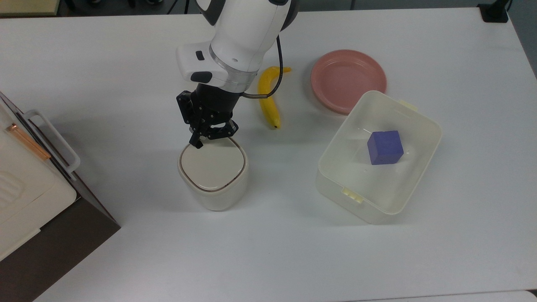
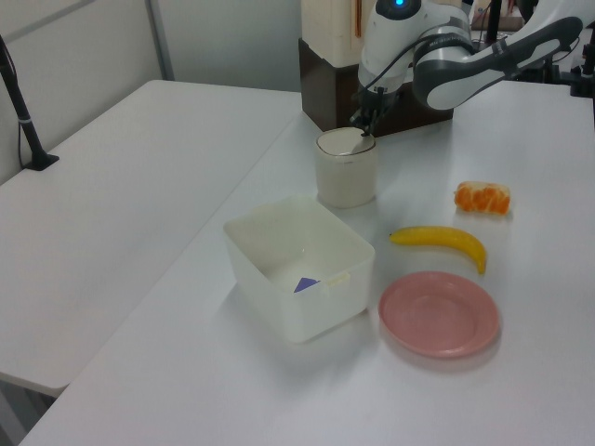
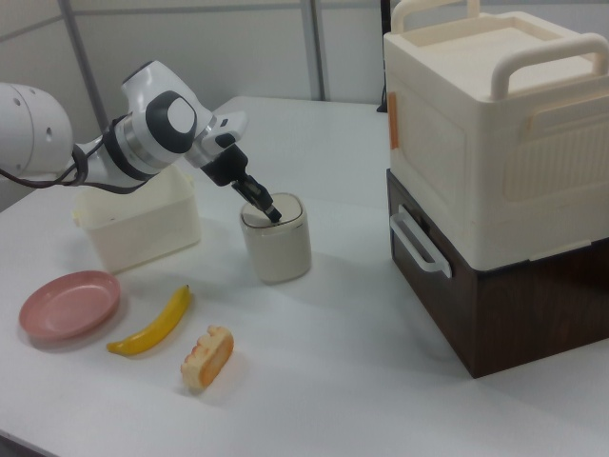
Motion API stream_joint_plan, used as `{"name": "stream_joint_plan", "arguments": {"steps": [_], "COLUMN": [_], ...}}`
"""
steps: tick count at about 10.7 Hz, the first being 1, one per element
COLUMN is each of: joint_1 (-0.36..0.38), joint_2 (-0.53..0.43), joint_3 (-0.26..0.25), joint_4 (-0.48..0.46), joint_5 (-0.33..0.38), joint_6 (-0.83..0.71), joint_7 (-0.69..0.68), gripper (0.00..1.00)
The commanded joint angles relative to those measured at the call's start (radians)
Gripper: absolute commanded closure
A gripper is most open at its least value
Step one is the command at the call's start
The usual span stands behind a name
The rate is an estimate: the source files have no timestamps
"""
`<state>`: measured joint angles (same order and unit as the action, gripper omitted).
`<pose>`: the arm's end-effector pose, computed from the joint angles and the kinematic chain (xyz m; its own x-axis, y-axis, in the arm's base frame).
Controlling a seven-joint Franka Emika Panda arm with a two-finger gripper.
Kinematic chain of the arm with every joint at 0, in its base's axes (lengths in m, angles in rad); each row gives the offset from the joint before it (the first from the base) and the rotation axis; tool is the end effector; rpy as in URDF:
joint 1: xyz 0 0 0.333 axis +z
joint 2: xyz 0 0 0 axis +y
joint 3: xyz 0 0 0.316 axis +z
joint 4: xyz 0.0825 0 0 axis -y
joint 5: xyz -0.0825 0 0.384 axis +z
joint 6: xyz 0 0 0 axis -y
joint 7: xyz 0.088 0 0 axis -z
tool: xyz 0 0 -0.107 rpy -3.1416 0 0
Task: Close the trash can
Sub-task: 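Push the flip lid down onto the can opening with the gripper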
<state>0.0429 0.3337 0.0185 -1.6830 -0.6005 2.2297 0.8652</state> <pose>0.6743 0.0228 0.4322 0.8124 -0.3581 0.4601 -0.5016 -0.8316 0.2384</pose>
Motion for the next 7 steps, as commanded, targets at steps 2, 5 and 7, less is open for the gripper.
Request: {"name": "stream_joint_plan", "arguments": {"steps": [2, 5, 7], "joint_1": [0.005, 0.006, 0.003], "joint_2": [-0.001, 0.028, 0.018], "joint_3": [-0.003, -0.002, -0.002], "joint_4": [-0.030, -0.030, -0.021], "joint_5": [-0.018, -0.018, -0.013], "joint_6": [-0.009, -0.005, -0.005], "joint_7": [-0.009, -0.009, -0.008], "gripper": [1.00, 1.00, 1.00]}}
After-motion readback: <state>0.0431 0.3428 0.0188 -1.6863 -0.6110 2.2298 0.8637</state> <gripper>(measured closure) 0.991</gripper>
